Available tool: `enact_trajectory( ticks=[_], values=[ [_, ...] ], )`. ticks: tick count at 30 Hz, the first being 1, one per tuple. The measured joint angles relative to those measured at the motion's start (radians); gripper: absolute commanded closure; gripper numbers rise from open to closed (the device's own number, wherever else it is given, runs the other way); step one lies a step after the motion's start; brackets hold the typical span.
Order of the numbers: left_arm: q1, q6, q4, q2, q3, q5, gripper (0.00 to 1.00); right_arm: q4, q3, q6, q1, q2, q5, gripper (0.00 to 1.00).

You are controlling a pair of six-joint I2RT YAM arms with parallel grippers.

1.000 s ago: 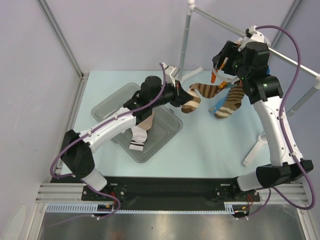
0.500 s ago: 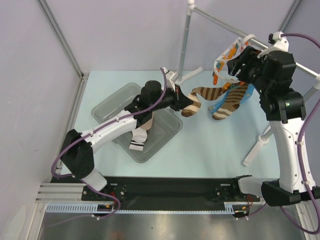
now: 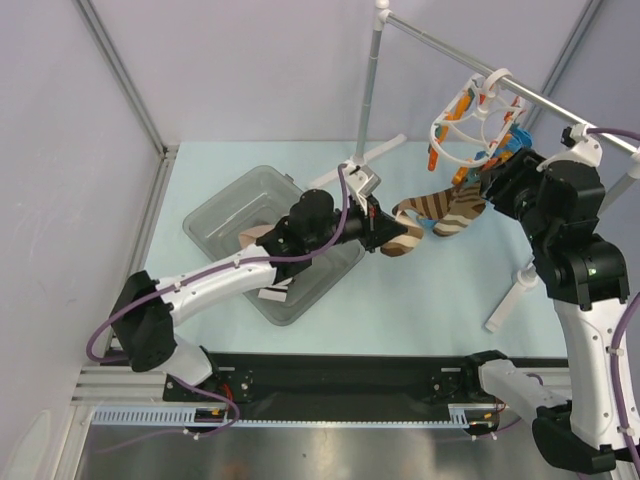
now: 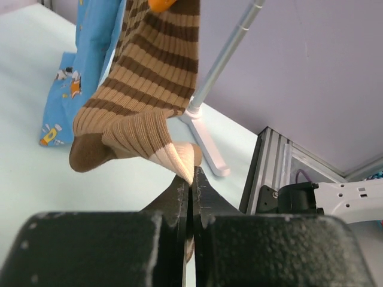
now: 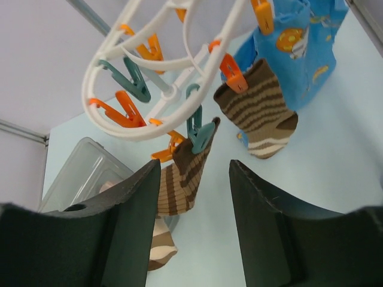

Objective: Remove the socks clipped to the hanger

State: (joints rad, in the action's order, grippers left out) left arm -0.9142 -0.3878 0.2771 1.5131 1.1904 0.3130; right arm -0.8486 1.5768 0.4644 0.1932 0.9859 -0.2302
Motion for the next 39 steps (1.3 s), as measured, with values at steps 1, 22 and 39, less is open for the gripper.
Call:
enact_trajectory(
  ticks=[1,22,39],
  values=[
    [-0.008,0.008,0.007,-0.003,-0.005,-0.007,1.0,0.002,-0.014,0.008,0.0,-0.003,-0.003,0.46],
    [-0.142,0.182,0.069,-0.055,-0.087,-0.154,1.0,0.111,-0.174,0.109,0.006,0.006,-0.091,0.51],
    [-0.167,0.195,0.103,-0.054,-0.088,-0.153,1.0,0.346,-0.337,0.131,0.008,-0.054,-0.121,0.49]
  ],
)
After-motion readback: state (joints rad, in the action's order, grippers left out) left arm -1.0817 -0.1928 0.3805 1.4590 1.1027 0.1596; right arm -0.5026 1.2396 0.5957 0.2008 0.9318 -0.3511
